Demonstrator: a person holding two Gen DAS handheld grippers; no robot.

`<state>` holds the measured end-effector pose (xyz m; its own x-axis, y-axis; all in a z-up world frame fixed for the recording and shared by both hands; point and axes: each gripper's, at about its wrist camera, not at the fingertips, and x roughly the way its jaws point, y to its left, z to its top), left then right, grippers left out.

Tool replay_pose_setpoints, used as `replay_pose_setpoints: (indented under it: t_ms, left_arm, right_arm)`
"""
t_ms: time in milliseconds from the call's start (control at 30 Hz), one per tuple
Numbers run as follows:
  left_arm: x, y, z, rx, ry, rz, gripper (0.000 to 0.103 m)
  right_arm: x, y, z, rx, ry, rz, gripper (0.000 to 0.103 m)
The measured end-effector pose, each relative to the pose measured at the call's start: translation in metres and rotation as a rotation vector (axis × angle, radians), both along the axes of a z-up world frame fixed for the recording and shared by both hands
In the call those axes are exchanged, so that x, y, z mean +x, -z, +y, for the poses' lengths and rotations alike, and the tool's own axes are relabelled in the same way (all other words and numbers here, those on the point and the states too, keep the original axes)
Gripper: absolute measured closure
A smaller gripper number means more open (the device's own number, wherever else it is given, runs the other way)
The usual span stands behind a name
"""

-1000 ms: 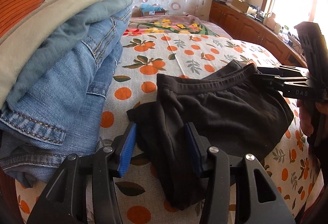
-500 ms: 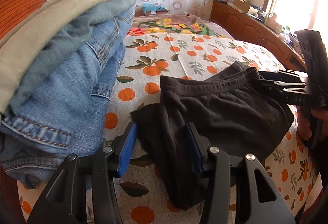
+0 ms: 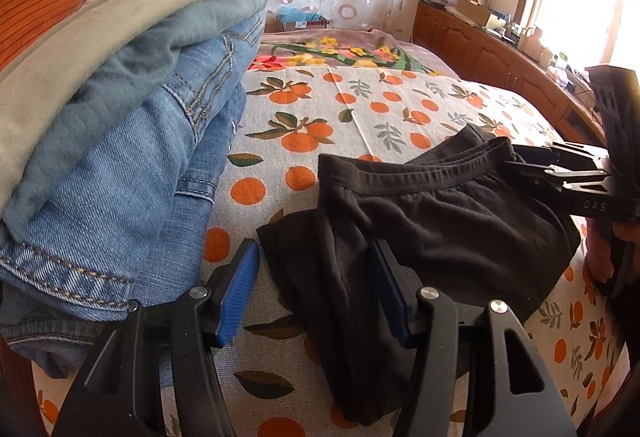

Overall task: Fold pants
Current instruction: 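Lift the folded black pants with both grippers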

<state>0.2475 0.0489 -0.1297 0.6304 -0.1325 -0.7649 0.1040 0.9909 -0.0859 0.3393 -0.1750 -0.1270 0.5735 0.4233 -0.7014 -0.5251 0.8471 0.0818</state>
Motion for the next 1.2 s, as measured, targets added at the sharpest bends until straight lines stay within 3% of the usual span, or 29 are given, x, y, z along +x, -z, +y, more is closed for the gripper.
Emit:
replay_pose_setpoints:
  t_ms: [100, 400, 567, 933, 1200]
  left_arm:
    - [-0.002, -0.001, 0.0, -0.046, 0.027, -0.002, 0.053]
    - [-0.007, -0.005, -0.007, -0.085, 0.078, -0.021, 0.085]
    - [-0.009, -0.011, -0.012, -0.099, 0.104, -0.042, 0.087]
    - [-0.011, -0.013, -0.01, -0.114, 0.113, -0.05, 0.092]
    - [-0.03, -0.04, -0.013, -0.144, 0.12, -0.133, 0.094]
  right_arm:
    - [0.0, 0.0, 0.0, 0.0, 0.0, 0.0, 0.049]
    - [0.0, 0.0, -0.001, 0.003, 0.0, 0.002, 0.049]
    - [0.001, 0.0, -0.002, 0.01, -0.002, 0.005, 0.05]
    - [-0.003, -0.001, -0.007, 0.061, -0.06, 0.026, 0.087]
    - [-0.022, -0.029, -0.009, 0.095, -0.069, -0.045, 0.09]
